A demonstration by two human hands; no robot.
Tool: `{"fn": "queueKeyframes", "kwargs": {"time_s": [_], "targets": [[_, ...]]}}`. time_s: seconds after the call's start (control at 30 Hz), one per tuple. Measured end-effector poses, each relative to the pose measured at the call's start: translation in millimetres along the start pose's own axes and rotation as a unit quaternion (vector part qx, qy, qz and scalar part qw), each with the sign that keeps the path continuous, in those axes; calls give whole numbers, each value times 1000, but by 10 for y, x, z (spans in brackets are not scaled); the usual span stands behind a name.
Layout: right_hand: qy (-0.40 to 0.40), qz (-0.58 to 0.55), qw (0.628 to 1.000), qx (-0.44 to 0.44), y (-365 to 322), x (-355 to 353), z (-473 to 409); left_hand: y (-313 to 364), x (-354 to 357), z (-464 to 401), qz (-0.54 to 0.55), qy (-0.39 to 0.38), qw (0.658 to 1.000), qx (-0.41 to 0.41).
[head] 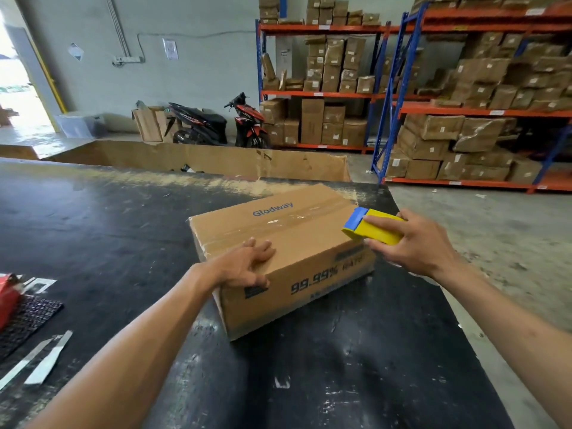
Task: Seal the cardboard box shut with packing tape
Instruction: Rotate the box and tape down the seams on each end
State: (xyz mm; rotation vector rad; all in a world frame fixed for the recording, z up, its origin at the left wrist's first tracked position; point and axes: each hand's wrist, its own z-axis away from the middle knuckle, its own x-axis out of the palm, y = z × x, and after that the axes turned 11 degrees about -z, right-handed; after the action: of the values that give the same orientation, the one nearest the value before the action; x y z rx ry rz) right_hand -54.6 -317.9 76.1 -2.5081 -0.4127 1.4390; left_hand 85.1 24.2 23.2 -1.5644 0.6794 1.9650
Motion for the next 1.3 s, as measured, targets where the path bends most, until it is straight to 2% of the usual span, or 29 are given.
{"fn": "queueKeyframes", "kwargs": {"time_s": [0.07, 0.13, 0.23, 0.3, 0.37, 0.63, 0.73, 0.83, 0.93, 1.0, 1.17, 1.23, 1.3], "targets": [[4, -37, 999, 22, -8, -33, -6, -131, -103, 125, 0, -13, 1000, 6], [8, -110, 993, 49, -8, -60, 2, -52, -237, 141, -55, -15, 998, 7], [31, -247, 963, 106, -59, -116, -8, 362, -321, -45, -162, 52, 985, -22], [27, -324, 936, 134, -115, -160, 4, 645, -208, -292, -119, 79, 989, -45], [27, -373, 916, 147, -162, -209, 45, 825, -49, -497, -90, 69, 992, -60], [54, -454, 872, 175, -86, -251, 229, 587, 149, -581, -183, 54, 980, 49], [63, -448, 873, 183, -125, -257, 266, 231, 192, -397, -112, 46, 986, 119], [48, -428, 884, 182, -152, -307, 269, -191, 137, -228, -62, 21, 988, 143], [47, -420, 890, 172, -181, -386, 226, -242, -103, -199, -129, -46, 985, 104], [54, -422, 890, 163, -206, -423, 186, 70, -217, -218, -145, -56, 986, 62], [63, -443, 880, 163, -242, -405, 124, 1473, 31, -458, 13, 27, 997, -68], [62, -439, 881, 167, -217, -386, 146, 1863, 144, -590, 18, 45, 988, -143], [59, -435, 882, 169, -175, -390, 187, 2009, 199, -681, 4, 75, 981, -178]]}}
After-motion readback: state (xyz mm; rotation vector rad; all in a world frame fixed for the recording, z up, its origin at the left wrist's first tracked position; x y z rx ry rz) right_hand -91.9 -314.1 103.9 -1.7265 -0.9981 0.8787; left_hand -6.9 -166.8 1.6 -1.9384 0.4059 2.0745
